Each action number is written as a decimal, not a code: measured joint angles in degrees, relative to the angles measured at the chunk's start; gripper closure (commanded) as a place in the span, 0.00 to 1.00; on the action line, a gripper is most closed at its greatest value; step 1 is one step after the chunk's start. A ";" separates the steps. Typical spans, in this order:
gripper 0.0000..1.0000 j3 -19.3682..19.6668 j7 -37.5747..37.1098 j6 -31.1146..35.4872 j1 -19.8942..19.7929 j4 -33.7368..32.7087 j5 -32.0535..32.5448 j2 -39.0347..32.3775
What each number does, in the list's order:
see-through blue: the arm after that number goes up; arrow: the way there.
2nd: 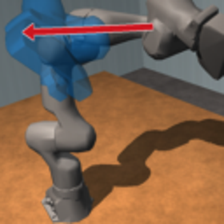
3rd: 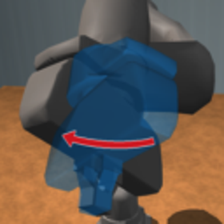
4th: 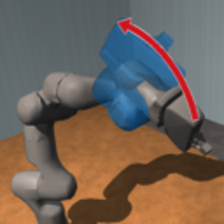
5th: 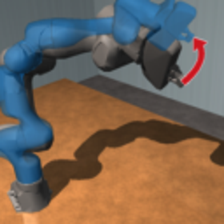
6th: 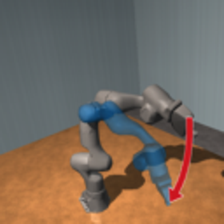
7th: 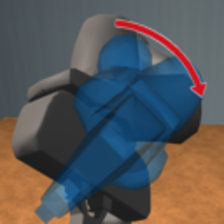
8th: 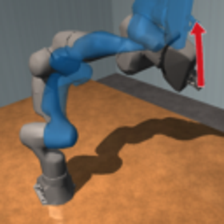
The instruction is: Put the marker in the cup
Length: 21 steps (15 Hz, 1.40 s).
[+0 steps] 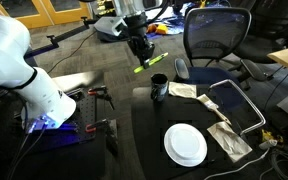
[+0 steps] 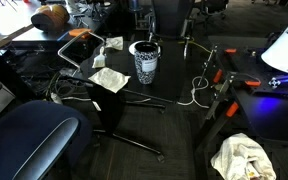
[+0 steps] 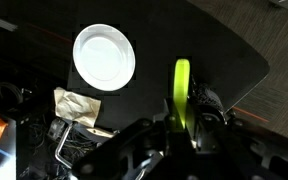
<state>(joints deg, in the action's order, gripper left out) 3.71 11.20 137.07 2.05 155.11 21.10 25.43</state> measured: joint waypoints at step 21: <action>0.96 -10.60 -6.76 -10.97 -4.35 0.06 24.18 -0.30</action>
<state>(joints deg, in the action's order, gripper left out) -6.88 4.44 126.10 -2.30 155.18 45.28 25.14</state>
